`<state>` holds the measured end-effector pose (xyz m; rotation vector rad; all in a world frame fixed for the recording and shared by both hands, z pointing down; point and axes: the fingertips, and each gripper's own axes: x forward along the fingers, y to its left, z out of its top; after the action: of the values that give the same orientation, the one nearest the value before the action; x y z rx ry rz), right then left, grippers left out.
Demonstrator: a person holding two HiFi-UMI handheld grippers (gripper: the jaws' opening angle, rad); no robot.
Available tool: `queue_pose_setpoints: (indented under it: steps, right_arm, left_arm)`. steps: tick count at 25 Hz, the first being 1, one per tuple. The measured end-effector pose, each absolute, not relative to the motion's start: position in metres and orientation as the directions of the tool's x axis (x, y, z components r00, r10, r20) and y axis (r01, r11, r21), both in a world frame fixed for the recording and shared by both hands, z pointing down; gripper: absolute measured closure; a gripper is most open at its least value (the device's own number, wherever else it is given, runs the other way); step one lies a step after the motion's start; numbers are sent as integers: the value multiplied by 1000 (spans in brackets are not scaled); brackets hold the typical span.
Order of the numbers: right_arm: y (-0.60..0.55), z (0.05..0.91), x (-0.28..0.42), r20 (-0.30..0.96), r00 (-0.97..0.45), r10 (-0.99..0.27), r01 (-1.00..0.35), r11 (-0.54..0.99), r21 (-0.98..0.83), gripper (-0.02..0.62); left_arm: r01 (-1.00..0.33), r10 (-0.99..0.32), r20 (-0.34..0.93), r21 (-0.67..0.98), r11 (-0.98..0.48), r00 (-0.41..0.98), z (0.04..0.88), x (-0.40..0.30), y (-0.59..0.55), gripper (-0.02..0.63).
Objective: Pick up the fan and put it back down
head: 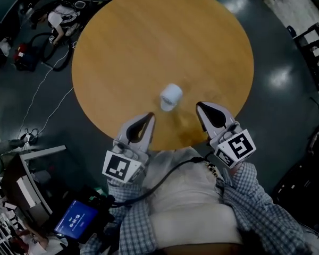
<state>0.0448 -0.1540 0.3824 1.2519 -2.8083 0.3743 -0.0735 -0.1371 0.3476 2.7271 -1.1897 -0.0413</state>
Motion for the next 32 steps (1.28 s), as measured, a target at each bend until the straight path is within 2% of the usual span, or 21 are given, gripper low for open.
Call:
queue_pose_setpoints:
  steps: [3, 12, 17, 32]
  right_arm:
    - [-154, 370, 42, 90, -707, -701, -699, 674, -240, 595]
    - [-165, 361, 48, 73, -696, -714, -712, 673, -202, 593]
    - [-164, 360, 38, 99, -714, -693, -700, 711, -70, 592]
    - [-162, 366, 27, 126, -734, -667, -677, 733, -61, 592]
  left_arm:
    - [-728, -733, 41, 173, -664, 679, 347, -72, -139, 606]
    - [-715, -717, 57, 161, -680, 695, 353, -61, -141, 606]
    - [-715, -716, 65, 156, -681, 695, 353, -61, -142, 606]
    - [-721, -723, 55, 155, -675, 689, 351, -66, -140, 606]
